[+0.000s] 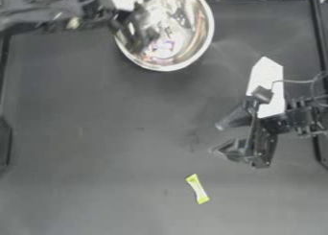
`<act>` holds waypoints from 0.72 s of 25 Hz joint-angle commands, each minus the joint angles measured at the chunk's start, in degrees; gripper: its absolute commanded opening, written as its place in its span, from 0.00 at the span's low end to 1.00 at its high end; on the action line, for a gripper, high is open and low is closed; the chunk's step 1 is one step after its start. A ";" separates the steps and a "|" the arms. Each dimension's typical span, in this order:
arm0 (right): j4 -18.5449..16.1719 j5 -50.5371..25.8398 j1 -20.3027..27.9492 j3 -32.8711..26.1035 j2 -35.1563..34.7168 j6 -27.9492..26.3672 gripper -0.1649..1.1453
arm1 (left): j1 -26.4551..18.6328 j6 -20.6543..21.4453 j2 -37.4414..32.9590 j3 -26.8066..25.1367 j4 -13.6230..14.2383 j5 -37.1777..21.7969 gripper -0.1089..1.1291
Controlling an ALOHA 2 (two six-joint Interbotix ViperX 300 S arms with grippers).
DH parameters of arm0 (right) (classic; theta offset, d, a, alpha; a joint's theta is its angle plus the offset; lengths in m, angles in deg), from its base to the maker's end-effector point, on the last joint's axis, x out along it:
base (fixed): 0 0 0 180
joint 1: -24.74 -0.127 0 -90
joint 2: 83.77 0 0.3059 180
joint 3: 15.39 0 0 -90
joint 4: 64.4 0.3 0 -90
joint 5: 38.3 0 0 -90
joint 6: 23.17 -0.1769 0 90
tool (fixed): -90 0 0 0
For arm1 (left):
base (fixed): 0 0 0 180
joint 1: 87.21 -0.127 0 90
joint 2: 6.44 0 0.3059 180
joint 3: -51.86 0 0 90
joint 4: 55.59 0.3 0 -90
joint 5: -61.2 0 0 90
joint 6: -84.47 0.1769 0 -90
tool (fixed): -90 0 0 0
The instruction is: Put candies in bowl
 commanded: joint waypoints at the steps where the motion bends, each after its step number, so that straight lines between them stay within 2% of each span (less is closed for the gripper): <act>1: 2.64 -7.03 -1.93 -5.36 -4.13 -2.11 0.86 | 3.25 -0.62 -7.56 -2.99 -0.44 0.44 0.88; 5: 0.44 -12.39 -4.66 -9.67 -10.11 -7.12 0.86 | 6.86 -2.72 -13.18 -8.79 -0.79 2.29 0.88; 12: -5.19 -19.51 -8.09 -16.87 -18.02 -18.63 0.86 | 9.32 -7.12 -22.32 -18.28 -0.79 6.94 0.88; 18: -8.44 -27.07 -11.34 -22.94 -24.96 -28.48 0.86 | 10.55 -7.73 -25.40 -22.15 -1.23 9.05 0.88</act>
